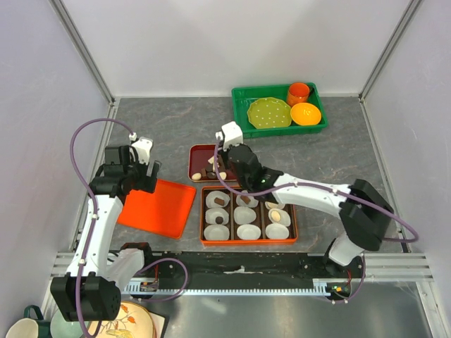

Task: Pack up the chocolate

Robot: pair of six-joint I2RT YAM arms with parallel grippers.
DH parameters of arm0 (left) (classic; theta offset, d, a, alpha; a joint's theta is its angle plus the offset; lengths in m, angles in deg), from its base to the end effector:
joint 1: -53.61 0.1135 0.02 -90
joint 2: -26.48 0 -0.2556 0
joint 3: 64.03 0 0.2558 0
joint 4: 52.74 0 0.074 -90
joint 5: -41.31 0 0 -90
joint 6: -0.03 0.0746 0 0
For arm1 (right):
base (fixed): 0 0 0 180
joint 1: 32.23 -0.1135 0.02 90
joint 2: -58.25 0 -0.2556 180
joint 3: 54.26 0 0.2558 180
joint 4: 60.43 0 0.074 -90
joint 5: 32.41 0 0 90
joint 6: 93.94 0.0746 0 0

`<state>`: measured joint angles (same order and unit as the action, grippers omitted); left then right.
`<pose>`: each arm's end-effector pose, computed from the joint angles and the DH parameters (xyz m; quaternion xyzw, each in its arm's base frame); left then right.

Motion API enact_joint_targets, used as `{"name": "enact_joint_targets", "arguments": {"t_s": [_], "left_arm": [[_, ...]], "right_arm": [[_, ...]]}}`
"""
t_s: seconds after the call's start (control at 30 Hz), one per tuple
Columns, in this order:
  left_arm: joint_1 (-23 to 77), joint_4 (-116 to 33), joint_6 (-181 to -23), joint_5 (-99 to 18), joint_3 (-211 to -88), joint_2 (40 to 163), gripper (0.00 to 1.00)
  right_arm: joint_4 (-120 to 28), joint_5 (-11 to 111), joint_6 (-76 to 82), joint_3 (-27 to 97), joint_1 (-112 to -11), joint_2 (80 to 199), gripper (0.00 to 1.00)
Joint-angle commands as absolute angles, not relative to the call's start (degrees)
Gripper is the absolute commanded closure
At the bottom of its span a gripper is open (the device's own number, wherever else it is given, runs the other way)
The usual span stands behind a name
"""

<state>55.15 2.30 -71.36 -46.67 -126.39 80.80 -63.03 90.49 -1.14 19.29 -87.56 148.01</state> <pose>0.2255 0.0034 0.2483 0.1445 0.9190 0.0480 0.3637 0.2594 0.3038 0.2655 -0.1765 0.7534 0.0936 0.6265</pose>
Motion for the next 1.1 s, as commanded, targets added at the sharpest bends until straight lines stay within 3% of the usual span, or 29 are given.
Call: {"name": "enact_joint_targets", "arguments": {"t_s": [0.0, 0.2, 0.47, 0.77, 1.07], "left_arm": [[55.5, 1.0, -70.4, -45.9, -126.2, 79.7, 0.04], [55.5, 0.7, -69.7, -46.5, -125.8, 79.5, 0.04], [55.5, 0.2, -69.5, -46.7, -125.2, 79.6, 0.04], [55.5, -0.2, -69.0, -47.3, -124.7, 79.5, 0.04], [55.5, -0.4, -68.6, -47.9, -124.0, 79.2, 0.04]], "right_arm": [[-72.4, 90.6, -2.3, 25.3, -86.3, 152.7, 0.82], [-71.5, 87.4, -0.8, 29.3, -84.7, 158.9, 0.72], [-69.3, 84.2, 1.9, 31.2, -83.2, 162.0, 0.5], [-68.4, 83.3, 3.4, 30.3, -82.3, 162.8, 0.49], [-67.7, 83.7, 4.7, 28.6, -81.5, 162.6, 0.54]]}}
